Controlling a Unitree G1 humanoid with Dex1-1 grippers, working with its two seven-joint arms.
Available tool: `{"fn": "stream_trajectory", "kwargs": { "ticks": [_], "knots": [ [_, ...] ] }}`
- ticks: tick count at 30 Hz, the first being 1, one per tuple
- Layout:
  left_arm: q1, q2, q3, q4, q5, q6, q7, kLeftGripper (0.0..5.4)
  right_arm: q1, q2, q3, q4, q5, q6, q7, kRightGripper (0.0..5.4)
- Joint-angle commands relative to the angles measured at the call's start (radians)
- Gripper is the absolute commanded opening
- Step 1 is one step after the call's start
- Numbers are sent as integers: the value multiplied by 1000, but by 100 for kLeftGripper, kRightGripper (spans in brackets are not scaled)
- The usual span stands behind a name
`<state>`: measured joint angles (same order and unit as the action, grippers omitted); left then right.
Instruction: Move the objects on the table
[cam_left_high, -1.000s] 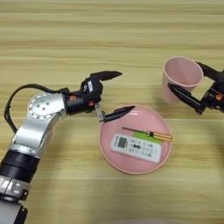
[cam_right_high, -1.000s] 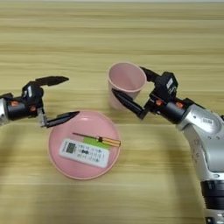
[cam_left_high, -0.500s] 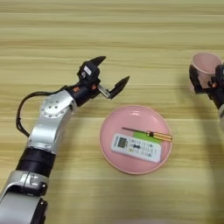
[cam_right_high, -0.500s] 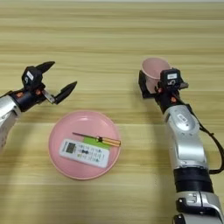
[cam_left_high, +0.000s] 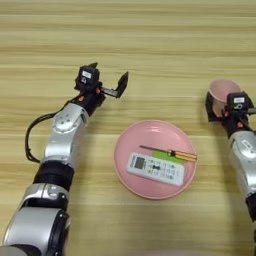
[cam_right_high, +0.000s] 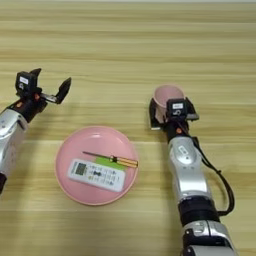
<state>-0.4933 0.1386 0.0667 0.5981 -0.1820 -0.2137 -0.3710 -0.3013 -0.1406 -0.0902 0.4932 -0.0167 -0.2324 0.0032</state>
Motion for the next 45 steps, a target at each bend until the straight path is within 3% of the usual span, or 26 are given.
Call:
{"fn": "stream_trajectory", "kwargs": {
  "ticks": [1,7,14,23,45],
  "knots": [
    [-36,3,20,50,8,-30,19,540,-14,6,-2,57,6,36,0,447],
    [-47,3,26,78,11,-50,18,540,-18,2,7,68,-9,23,-6,447],
    [-50,3,31,87,12,-57,13,540,-18,0,14,68,-20,12,-18,538],
    [-47,3,31,87,10,-60,10,540,-9,2,8,52,-11,-4,-22,538],
    [-49,5,38,94,10,-61,5,540,21,11,9,-33,-18,-153,-32,538]
  ]
}}
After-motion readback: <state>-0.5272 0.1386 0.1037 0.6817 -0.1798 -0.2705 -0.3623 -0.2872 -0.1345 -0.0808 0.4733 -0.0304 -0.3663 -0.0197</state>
